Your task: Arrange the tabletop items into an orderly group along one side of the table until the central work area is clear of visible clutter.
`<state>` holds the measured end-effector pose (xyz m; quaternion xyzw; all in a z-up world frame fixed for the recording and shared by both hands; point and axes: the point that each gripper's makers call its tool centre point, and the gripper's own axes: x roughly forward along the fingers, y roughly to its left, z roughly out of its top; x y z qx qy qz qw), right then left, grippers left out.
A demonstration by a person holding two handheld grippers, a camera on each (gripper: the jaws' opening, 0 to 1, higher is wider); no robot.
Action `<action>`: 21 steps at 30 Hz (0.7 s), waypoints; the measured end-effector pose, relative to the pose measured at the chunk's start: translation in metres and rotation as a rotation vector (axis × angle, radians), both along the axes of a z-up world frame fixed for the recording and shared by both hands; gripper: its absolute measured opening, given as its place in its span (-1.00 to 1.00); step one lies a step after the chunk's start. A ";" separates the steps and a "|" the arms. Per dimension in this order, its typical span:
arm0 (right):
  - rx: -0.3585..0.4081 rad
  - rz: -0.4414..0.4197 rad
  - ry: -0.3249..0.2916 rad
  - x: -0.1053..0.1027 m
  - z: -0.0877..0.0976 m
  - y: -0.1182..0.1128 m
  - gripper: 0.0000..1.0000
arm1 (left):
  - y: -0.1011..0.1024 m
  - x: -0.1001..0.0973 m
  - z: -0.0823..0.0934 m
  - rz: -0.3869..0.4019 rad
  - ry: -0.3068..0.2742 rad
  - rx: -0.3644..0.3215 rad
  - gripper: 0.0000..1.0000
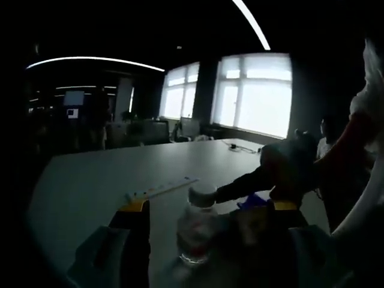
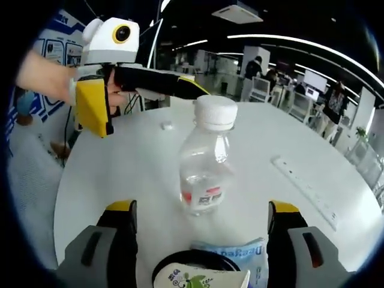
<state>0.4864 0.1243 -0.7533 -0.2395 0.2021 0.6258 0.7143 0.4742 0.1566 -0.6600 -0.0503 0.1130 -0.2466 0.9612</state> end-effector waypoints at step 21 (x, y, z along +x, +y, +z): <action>0.002 -0.056 -0.020 -0.003 0.022 -0.058 0.78 | -0.005 -0.036 0.000 0.006 0.062 0.072 0.56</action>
